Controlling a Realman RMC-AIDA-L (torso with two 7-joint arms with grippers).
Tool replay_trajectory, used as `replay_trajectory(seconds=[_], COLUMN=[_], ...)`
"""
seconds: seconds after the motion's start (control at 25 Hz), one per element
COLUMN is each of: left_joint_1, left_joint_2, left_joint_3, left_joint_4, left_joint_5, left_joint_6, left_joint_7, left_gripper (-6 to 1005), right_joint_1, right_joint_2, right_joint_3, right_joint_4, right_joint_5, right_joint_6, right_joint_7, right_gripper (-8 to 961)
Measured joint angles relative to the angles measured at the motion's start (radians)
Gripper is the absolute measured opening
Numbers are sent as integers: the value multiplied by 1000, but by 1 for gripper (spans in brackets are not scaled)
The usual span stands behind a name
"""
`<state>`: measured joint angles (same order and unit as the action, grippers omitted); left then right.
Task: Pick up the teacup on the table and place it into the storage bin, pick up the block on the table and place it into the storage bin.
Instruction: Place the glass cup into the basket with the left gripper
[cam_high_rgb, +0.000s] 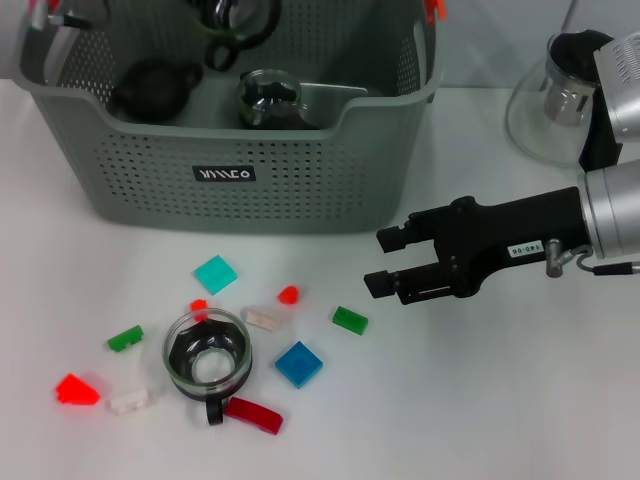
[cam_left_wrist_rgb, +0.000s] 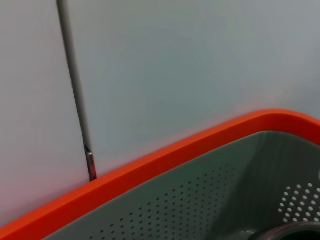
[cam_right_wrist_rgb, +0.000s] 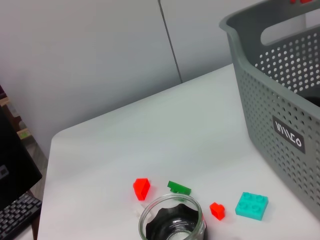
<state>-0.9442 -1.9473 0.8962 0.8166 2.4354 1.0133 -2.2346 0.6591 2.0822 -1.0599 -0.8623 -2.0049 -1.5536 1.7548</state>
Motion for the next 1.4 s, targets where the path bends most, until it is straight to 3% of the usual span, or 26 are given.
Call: replay_trajectory(seconds=[0.2, 0.64, 1.4], left_joint_1=[-6, -32, -42], left_joint_2=[-18, -72, -88], left_joint_3=[41, 46, 103], left_joint_4=[-47, -109, -160], left_joint_5=[33, 171, 199], left_joint_6=[-93, -237, -304], left_joint_7=[-1, -1, 1], left_gripper=[44, 44, 44], right_joint_1=[1, 1, -1], right_joint_2=[1, 3, 4], right_joint_3=[0, 0, 0], right_joint_4=[3, 3, 5], right_joint_5=[0, 0, -3], right_joint_6=[1, 4, 8], right_joint_7=[0, 0, 0], right_gripper=[703, 704, 703])
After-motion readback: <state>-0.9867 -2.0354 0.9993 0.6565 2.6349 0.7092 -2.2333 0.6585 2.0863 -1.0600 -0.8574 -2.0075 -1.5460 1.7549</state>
